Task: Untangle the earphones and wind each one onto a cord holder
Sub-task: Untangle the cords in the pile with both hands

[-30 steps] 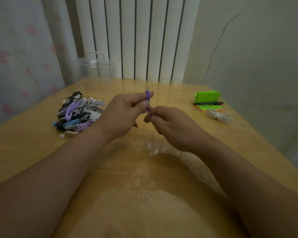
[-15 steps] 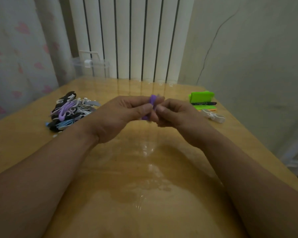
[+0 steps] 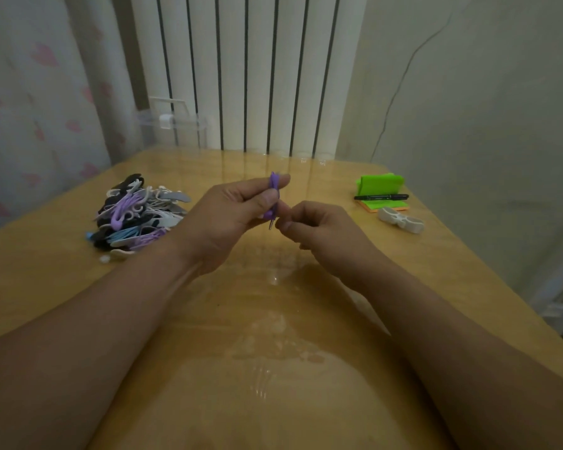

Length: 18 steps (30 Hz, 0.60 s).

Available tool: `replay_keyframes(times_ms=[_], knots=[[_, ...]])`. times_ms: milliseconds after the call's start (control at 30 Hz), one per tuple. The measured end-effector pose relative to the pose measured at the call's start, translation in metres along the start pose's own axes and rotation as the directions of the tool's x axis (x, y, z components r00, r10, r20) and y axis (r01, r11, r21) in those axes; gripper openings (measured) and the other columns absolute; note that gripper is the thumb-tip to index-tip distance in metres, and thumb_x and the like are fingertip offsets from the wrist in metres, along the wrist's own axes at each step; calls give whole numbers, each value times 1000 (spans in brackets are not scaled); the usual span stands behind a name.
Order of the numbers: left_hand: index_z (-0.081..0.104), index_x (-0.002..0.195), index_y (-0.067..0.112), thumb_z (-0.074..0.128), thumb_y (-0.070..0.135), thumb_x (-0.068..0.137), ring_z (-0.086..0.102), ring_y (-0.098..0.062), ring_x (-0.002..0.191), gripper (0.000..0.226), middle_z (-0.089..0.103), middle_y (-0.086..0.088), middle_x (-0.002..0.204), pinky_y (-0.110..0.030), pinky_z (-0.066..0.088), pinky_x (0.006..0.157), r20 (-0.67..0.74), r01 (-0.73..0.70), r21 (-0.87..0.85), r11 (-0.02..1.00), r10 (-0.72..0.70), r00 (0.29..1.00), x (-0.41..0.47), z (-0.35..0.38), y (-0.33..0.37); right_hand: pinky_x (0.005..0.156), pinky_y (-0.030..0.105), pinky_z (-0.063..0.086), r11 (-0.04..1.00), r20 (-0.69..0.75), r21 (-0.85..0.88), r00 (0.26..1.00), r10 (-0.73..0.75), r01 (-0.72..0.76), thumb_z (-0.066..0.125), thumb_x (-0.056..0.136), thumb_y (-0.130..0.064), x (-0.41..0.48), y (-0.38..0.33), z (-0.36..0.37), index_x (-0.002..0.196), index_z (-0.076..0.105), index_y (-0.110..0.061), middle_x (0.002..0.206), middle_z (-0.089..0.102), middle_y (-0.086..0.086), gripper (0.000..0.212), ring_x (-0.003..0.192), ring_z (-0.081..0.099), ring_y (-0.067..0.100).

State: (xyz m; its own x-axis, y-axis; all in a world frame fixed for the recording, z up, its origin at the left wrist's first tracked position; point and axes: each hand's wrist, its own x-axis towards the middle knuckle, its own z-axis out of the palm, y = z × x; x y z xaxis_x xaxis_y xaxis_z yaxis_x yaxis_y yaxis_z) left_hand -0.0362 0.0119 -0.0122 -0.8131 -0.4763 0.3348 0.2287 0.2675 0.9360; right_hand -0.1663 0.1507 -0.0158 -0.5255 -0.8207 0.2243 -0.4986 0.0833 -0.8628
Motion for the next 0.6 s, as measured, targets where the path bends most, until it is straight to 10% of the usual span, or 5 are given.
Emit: replay_keyframes(times_ms=[200, 400, 600], knots=[[81, 105, 34, 55, 18, 106, 60, -12, 132, 30, 70, -1, 134, -41, 46, 116, -33, -15, -67, 998, 13, 999, 3, 2, -3, 85, 37, 62, 972, 44, 221, 996, 74, -82, 64, 102, -19, 2, -2, 7, 113, 67, -10, 102, 78, 4, 14, 94, 76, 18], [65, 139, 15, 55, 15, 106, 61, -8, 129, 34, 71, 17, 130, -32, 52, 108, -89, 8, -177, 984, -25, 996, 7, 14, -14, 72, 32, 58, 850, 30, 510, 990, 136, -132, 69, 97, -7, 5, 0, 16, 110, 58, -6, 95, 78, 13, 17, 83, 75, 23], [67, 134, 8, 56, 14, 107, 72, -17, 107, 30, 78, 4, 101, -32, 60, 93, -149, 19, -211, 977, -51, 988, 10, 18, -19, 84, 38, 59, 989, -92, -93, 990, 103, -112, 67, 100, -24, 12, 9, -22, 110, 64, -14, 102, 76, 2, 14, 94, 73, 18]])
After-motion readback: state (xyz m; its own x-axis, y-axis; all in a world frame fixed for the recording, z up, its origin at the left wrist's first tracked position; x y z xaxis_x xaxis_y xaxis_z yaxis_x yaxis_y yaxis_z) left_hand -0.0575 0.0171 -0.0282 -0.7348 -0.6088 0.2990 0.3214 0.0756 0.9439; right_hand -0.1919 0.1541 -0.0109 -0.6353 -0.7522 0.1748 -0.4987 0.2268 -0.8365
